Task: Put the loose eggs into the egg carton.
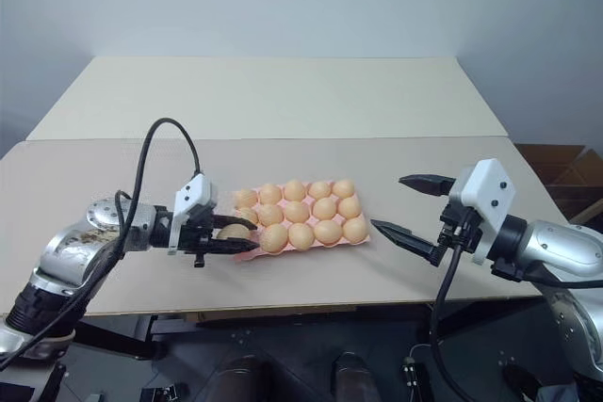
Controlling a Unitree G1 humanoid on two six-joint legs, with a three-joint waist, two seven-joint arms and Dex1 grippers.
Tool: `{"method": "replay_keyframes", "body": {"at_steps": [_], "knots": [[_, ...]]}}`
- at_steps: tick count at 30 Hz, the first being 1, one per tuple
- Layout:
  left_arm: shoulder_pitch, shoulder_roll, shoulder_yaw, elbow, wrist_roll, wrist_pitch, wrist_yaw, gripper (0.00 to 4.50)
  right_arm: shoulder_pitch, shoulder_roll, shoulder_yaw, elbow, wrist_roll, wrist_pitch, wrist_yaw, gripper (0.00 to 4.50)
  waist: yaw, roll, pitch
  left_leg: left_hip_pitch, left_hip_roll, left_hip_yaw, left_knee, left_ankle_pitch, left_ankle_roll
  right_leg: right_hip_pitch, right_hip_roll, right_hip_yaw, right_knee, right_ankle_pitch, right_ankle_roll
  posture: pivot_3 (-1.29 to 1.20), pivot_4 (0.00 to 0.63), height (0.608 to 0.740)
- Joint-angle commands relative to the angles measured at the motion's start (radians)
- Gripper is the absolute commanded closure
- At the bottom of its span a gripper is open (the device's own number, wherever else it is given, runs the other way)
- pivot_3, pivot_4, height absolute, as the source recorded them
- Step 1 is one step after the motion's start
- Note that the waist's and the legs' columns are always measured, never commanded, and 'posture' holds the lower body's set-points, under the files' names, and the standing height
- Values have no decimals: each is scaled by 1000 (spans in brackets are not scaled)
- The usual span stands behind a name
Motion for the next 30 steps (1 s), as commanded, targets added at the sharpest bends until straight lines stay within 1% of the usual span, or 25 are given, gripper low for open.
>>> {"method": "replay_keyframes", "body": {"at_steps": [1,2,4,5,8,9,11,13,17,19,21,22,25,27,30], "knots": [[-26,-14,33,6,-6,-31,7,1239,-3,3,-32,-34,27,-1,-12,0,0,0,0,0,0,0,0,0,0,0,0,0,0,0,0,0,150,740],[-26,-14,40,5,-14,-38,-4,976,-4,3,-31,-35,28,0,-14,0,0,0,0,0,0,0,0,0,0,0,0,0,0,0,0,0,150,740],[-21,-23,63,-4,-27,-36,11,267,-7,4,-28,-38,31,-1,-17,0,0,0,0,0,0,0,0,0,0,0,0,0,0,0,0,0,150,740],[-14,-26,89,-9,-46,-44,9,15,-10,4,-27,-39,34,1,-20,0,0,0,0,0,0,0,0,0,0,0,0,0,0,0,0,0,150,740],[11,0,204,-22,-109,-42,-1,15,-14,3,-27,-41,42,2,-23,0,-3,0,0,0,0,0,0,0,0,0,0,0,0,0,0,0,150,740],[14,10,226,-21,-118,-38,-1,15,-14,2,-27,-41,44,2,-23,0,-4,0,0,0,0,0,0,0,0,0,0,0,0,0,0,0,150,740],[39,60,304,-2,-136,-46,-21,15,-12,2,-25,-37,45,-1,-20,0,-7,0,0,0,1,-1,0,0,0,0,0,0,0,0,0,0,150,740],[98,137,429,50,-149,-80,-69,15,-17,1,-16,-22,41,-9,-9,0,-14,0,0,1,1,-1,0,0,0,0,0,0,0,0,0,0,150,740],[254,239,653,128,-157,-166,-168,15,-33,-3,3,7,31,-25,16,0,-25,0,0,1,1,0,-1,0,0,-1,0,0,1,-1,0,0,150,740],[353,263,776,169,-157,-203,-216,15,-33,-9,4,26,28,-36,42,0,-23,0,0,1,2,1,-1,0,0,-1,-1,-1,0,-3,-3,0,150,740],[444,253,875,176,-160,-231,-240,15,-21,-23,0,50,14,-53,79,0,-22,0,0,1,2,1,-1,0,0,-2,-1,-1,0,-6,-8,0,150,740],[494,241,908,157,-155,-240,-239,15,-18,-26,-4,66,12,-58,95,0,-21,0,0,1,2,2,-1,0,0,-1,-2,-1,0,-6,-9,0,150,740],[567,209,944,110,-168,-235,-213,15,-26,-30,-2,93,9,-63,116,0,-6,0,0,1,2,2,-1,0,0,-1,-3,-1,0,-7,-9,0,150,740],[590,185,952,76,-191,-219,-196,15,-34,-32,2,108,4,-69,128,0,3,0,0,2,2,2,-1,0,0,-1,-3,-1,0,-7,-9,0,150,740],[608,173,956,45,-207,-207,-173,15,-48,-27,16,114,-4,-67,128,0,4,0,0,1,3,2,-1,0,0,-1,-2,-1,0,-7,-9,0,150,740]]}}
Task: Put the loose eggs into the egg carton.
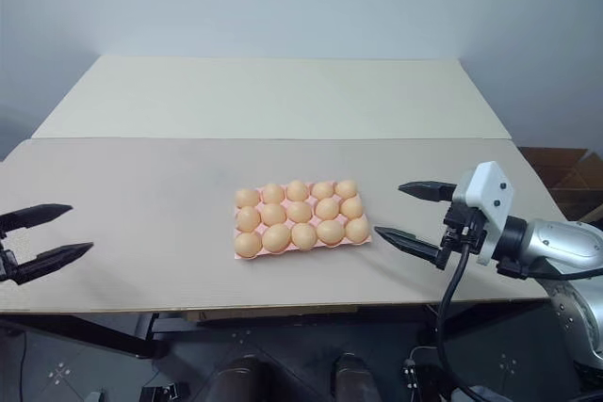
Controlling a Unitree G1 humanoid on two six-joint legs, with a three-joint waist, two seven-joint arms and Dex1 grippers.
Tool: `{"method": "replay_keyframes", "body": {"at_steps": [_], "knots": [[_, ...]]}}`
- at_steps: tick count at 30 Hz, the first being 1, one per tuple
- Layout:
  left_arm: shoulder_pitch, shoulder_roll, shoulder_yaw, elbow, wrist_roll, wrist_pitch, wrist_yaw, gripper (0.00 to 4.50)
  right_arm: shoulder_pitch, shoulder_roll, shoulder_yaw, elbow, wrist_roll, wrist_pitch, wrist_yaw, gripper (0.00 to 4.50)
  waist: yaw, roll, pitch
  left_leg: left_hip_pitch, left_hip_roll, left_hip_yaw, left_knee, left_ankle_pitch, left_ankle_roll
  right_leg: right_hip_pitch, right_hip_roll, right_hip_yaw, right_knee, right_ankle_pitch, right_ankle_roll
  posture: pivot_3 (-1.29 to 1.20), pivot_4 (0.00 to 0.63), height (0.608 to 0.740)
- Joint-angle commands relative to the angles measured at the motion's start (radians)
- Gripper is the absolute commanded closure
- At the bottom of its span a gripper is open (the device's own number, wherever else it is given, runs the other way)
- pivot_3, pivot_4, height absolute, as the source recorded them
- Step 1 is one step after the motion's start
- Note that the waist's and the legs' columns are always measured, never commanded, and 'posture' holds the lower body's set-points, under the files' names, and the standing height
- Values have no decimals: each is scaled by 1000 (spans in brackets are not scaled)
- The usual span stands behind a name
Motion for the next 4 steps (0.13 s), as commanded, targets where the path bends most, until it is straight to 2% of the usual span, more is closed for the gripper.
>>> {"method": "replay_keyframes", "body": {"at_steps": [1,4], "knots": [[6,3,33,-69,-38,20,35,15,-29,-7,-11,-3,6,-19,7,0,-2,0,0,0,0,0,0,0,0,0,0,0,0,0,0,0,150,740],[7,-4,17,-109,-55,46,67,15,-47,-9,-4,8,14,-12,16,0,-4,0,0,0,0,1,0,0,0,-1,1,0,0,1,-1,0,150,740]]}}
